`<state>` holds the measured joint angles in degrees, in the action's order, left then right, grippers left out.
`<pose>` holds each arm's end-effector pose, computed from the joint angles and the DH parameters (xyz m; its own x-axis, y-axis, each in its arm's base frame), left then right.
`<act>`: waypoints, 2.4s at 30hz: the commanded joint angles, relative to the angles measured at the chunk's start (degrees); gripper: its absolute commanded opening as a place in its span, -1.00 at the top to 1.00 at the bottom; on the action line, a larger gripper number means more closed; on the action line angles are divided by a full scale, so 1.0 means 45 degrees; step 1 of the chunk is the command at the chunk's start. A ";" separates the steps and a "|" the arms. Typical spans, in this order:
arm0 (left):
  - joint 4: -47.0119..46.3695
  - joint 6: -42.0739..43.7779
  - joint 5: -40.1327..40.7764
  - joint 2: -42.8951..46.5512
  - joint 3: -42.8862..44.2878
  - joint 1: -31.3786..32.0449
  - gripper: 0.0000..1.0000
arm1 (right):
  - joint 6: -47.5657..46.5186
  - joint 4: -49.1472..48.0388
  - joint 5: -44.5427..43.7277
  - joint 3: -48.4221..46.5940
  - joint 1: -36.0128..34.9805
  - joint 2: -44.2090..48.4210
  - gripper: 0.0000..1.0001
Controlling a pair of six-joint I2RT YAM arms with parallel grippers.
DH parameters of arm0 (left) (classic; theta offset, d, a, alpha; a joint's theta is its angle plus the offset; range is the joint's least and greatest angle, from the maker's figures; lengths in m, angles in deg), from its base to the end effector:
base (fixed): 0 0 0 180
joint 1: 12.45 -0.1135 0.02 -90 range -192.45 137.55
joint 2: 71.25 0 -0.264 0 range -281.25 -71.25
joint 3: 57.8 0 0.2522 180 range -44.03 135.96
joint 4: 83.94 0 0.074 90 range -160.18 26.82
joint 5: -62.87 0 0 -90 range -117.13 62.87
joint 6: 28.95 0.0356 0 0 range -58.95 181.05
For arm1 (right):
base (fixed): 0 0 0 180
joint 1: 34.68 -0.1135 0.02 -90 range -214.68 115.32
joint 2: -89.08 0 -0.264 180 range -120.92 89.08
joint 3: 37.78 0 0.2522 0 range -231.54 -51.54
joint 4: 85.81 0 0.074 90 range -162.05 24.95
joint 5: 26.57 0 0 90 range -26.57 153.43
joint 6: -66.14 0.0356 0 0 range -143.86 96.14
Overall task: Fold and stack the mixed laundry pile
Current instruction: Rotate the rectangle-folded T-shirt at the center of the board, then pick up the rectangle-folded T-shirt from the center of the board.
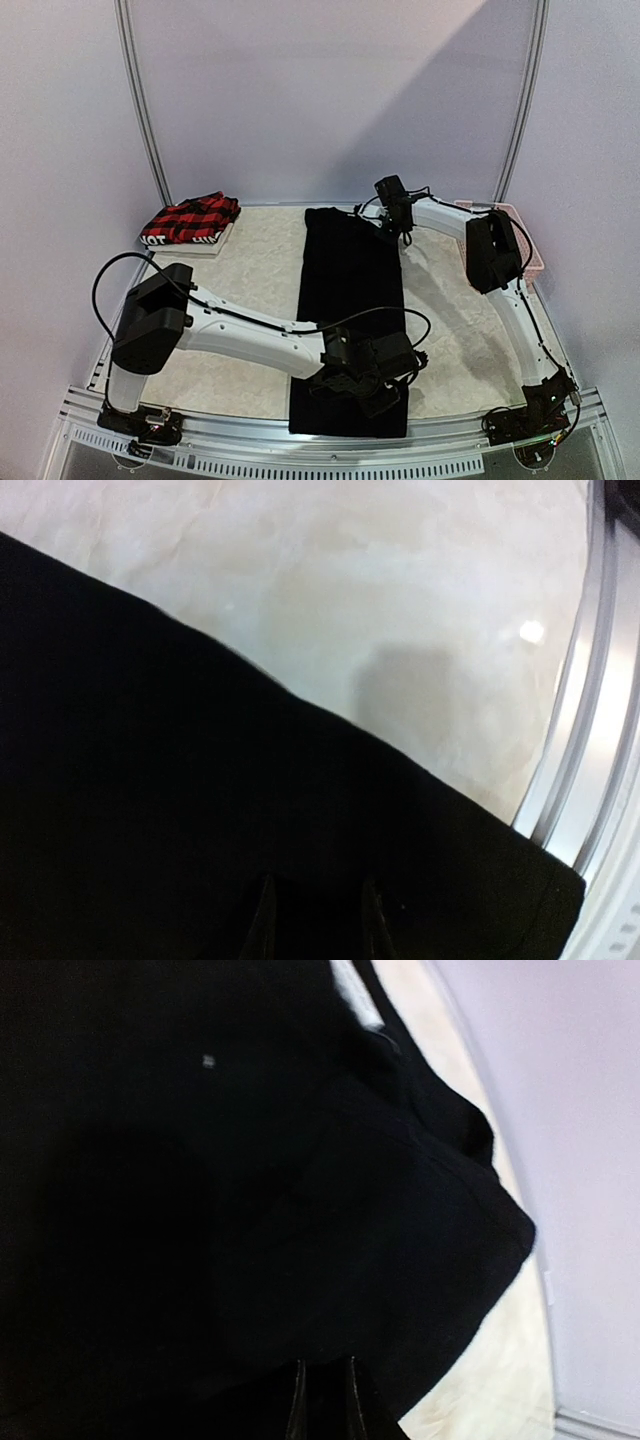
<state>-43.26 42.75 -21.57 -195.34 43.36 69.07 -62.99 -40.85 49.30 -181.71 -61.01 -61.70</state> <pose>0.0696 -0.4435 0.1358 -0.4325 0.7817 -0.4493 0.8871 0.4580 -0.0572 0.5128 0.2441 0.1270 -0.3604 -0.8612 -0.3585 -0.6733 0.5061 -0.5390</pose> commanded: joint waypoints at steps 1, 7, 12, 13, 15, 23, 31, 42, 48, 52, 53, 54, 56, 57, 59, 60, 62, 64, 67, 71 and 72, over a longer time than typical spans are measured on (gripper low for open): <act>0.0570 0.0707 -0.0225 -0.1054 0.0809 -0.0119 0.36 | -0.1047 -0.0449 -0.0626 -0.0325 0.0553 -0.1234 0.72; 0.1014 0.1216 0.0766 -0.0818 0.1546 -0.0234 0.20 | -0.0399 0.0020 0.1077 -0.0377 0.0689 -0.0640 0.71; 0.1111 0.2222 0.1692 0.2050 0.0828 -0.0019 0.06 | 0.0911 -0.0622 0.3843 0.3091 0.0699 0.3347 0.18; 0.1136 0.2604 0.1847 0.2794 0.0520 0.0048 0.04 | 0.1180 -0.0752 0.4268 0.3912 0.0697 0.4771 0.11; 0.1417 0.3246 0.2162 0.4217 -0.0205 0.0100 0.00 | 0.1412 -0.0793 0.4892 0.5450 0.0694 0.6691 0.01; 0.4372 0.0915 0.4130 0.7289 -0.3628 -0.0369 -0.01 | -0.0362 0.0447 0.7179 1.3019 0.0360 1.3603 -0.07; -0.0528 -0.5267 0.1525 0.9850 -0.8859 -0.0810 -0.02 | -0.1925 0.2147 0.7036 1.8579 -0.2412 1.8508 -0.03; -0.6422 -1.1006 -0.1092 0.9197 -1.2380 -0.1137 -0.03 | -0.2337 0.3150 0.6244 2.0113 -0.7601 1.9488 0.00; -0.7269 -1.2816 -0.1138 0.8671 -1.2752 -0.1032 0.01 | -0.2907 0.2029 0.4523 2.0889 -1.0090 1.9284 0.01; -0.6820 -1.3292 -0.1138 0.8449 -1.2497 -0.0916 0.04 | -0.3283 0.0244 0.2989 2.1831 -1.1540 1.9106 0.06; -0.6562 -1.3329 -0.1138 0.8432 -1.2371 -0.0891 0.05 | -0.3401 -0.0345 0.2496 2.2087 -1.1778 1.9080 0.08; -0.6332 -1.3334 -0.1129 0.8435 -1.2253 -0.0866 0.05 | -0.3439 -0.0822 0.2178 2.2324 -1.1973 1.9075 0.09; -0.5521 -1.3476 -0.1091 0.8436 -1.2105 -0.0849 0.06 | -0.3701 -0.1272 0.1888 2.2495 -1.2205 1.9054 0.11; -0.5392 -1.3655 -0.1125 0.8436 -1.2122 -0.0839 0.07 | -0.3778 -0.1358 0.1856 2.2519 -1.2275 1.9054 0.11; -0.5323 -1.3914 -0.1138 0.8417 -1.2240 -0.0830 0.10 | -0.4031 -0.1476 0.1851 2.2584 -1.2341 1.9034 0.12; -0.5318 -1.3986 -0.1138 0.8416 -1.2293 -0.0829 0.11 | -0.4161 -0.1574 0.1868 2.2638 -1.2351 1.8988 0.12; -0.5339 -1.4023 -0.1392 0.8392 -1.2360 -0.0829 0.12 | -0.4313 -0.1766 0.1897 2.2730 -1.2386 1.8783 0.13; -0.5469 -1.4038 -0.1598 0.8290 -1.2417 -0.0829 0.13 | -0.4432 -0.1875 0.1850 2.2754 -1.2512 1.8540 0.14; -0.5991 -1.4117 -0.2060 0.7931 -1.2451 -0.0812 0.13 | -0.4604 -0.2039 0.1658 2.2844 -1.2899 1.8162 0.16; -0.6469 -1.4236 -0.2545 0.7513 -1.2430 -0.0699 0.16 | -0.4778 -0.1942 0.1272 2.2982 -1.3606 1.7781 0.16; -0.6470 -1.4260 -0.2628 0.7473 -1.2410 -0.0693 0.19 | -0.4780 -0.1900 0.1222 2.3005 -1.3701 1.7730 0.16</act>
<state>-75.07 -20.53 -30.42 -158.60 -11.83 65.15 -83.28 -49.02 56.69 -79.50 -120.26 19.39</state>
